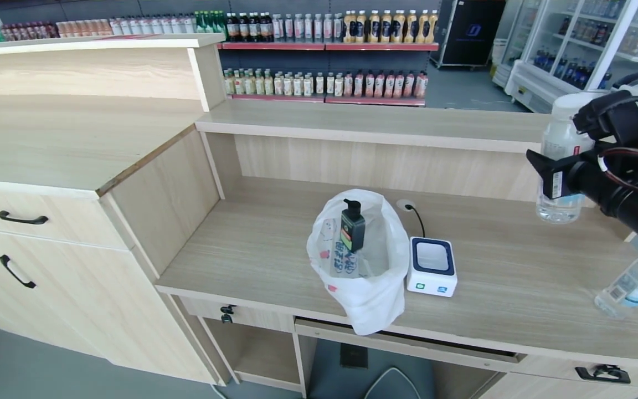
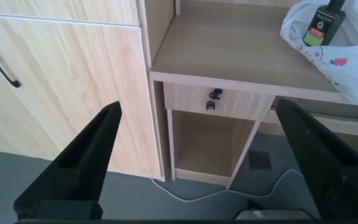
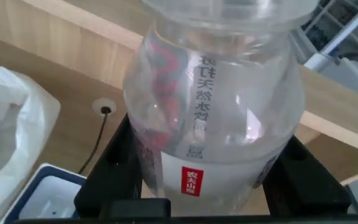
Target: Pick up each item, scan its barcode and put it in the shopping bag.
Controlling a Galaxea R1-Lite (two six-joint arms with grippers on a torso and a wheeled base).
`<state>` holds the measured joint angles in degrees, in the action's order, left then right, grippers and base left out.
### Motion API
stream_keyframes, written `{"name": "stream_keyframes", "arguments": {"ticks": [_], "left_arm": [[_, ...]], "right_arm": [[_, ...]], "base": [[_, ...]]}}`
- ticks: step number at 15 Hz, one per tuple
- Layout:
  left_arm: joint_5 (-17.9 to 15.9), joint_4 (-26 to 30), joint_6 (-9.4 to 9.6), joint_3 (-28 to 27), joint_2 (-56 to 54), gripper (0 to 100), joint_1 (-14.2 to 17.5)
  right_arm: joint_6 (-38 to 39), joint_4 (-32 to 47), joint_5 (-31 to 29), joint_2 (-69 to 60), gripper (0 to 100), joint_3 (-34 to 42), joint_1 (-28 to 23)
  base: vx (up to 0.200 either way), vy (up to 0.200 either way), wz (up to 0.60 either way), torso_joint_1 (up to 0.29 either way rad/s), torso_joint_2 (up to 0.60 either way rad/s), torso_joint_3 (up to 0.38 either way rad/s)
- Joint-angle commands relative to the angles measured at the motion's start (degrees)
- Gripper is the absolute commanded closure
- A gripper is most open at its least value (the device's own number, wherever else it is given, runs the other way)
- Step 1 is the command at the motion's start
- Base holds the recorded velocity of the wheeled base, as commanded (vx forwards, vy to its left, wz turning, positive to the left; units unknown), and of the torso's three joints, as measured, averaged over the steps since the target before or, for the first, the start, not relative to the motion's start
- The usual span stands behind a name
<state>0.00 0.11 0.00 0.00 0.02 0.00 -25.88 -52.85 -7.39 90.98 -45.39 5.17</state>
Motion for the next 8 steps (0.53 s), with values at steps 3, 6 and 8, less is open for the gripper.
{"name": "stream_keyframes", "arguments": {"ticks": [3, 6, 8], "left_arm": [[0.0, 0.0, 0.00, 0.0, 0.0, 0, 0.0], [0.0, 0.0, 0.00, 0.0, 0.0, 0, 0.0], [0.0, 0.0, 0.00, 0.0, 0.0, 0, 0.0]], "right_arm": [[1.0, 1.8, 6.8, -0.2, 100, -2.3, 4.0], [8.8, 3.9, 13.7, 2.9, 100, -1.7, 7.1], [12.3, 3.7, 13.9, 5.1, 100, -1.4, 8.5]], "base": [[0.000, 0.000, 0.20, 0.001, 0.00, 0.002], [0.000, 0.000, 0.00, 0.000, 0.00, 0.000], [0.000, 0.000, 0.00, 0.000, 0.00, 0.000]]}}
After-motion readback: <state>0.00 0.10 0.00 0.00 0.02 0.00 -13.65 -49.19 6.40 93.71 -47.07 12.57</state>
